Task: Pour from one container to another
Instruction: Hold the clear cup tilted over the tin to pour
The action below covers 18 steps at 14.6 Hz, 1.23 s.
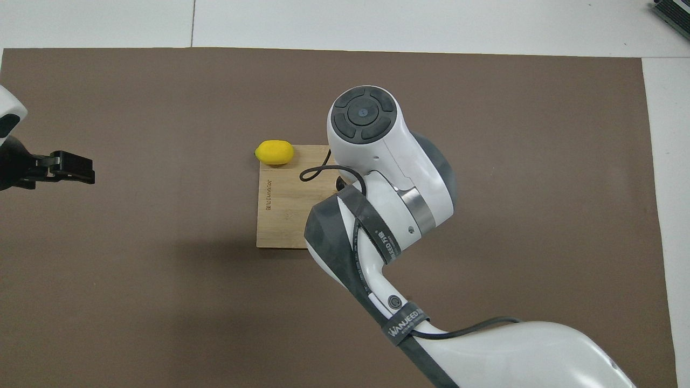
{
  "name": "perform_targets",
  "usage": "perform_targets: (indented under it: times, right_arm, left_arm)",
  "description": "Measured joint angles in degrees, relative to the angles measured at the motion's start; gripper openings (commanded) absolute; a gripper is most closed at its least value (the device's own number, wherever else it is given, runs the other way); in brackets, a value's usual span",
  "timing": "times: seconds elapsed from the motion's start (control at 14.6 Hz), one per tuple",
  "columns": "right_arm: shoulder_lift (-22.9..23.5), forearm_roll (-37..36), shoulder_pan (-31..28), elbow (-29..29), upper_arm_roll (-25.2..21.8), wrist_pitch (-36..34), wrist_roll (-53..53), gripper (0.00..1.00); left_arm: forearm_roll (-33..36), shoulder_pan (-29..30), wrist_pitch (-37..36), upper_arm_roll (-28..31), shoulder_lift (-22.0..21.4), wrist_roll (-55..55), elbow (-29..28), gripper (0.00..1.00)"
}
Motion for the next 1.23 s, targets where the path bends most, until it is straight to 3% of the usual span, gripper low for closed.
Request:
perform_targets:
  times: [1.23]
  right_arm:
    - [0.4, -1.7, 0.1, 0.8, 0.1, -0.2, 0.0, 0.0]
  left_arm:
    - [0.0, -0.7, 0.0, -0.1, -0.1, -0.7, 0.0, 1.0]
